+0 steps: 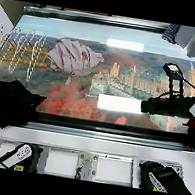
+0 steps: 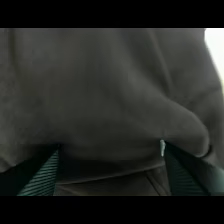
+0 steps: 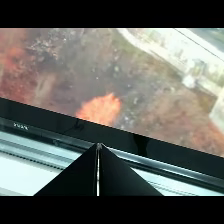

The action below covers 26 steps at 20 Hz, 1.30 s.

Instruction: Fold the clothes and pants, and hang the long-sleeved shirts on hangers.

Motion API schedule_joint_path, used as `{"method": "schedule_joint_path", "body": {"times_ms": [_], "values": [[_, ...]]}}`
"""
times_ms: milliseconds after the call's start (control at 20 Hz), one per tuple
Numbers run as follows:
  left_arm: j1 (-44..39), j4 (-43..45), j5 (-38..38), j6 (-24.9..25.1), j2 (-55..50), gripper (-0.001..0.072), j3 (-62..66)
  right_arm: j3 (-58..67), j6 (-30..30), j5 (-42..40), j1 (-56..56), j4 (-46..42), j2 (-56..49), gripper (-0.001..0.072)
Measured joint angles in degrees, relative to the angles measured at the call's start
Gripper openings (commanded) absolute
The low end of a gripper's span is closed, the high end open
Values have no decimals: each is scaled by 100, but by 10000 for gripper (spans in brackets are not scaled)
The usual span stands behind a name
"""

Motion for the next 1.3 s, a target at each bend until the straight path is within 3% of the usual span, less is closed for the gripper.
{"method": "schedule_joint_path", "body": {"times_ms": [100,150,250,300,450,650,850,1050,1300], "values": [[7,-90,-31,-50,-348,720,11,0,0,2,0,0,0,27],[-13,-111,-37,-68,-481,686,11,0,0,0,0,0,0,26],[-109,-149,-70,-105,-664,195,13,0,0,2,0,0,0,27],[-179,-173,-85,-109,-691,25,13,0,0,2,0,0,0,27],[-487,-219,-70,-129,-487,21,9,0,0,0,0,0,0,26],[-1281,-656,-70,-129,531,21,11,0,-227,-4,-2,-20,0,27],[-2883,-1443,-144,-136,1932,21,11,0,-1049,-42,-4,-109,0,27],[-4992,-1941,420,-693,2870,20,20,0,-1360,-120,-4,-87,0,26],[-6760,-2107,1521,-1213,2516,21,389,0,-1469,-498,-17,98,20,26]]}}
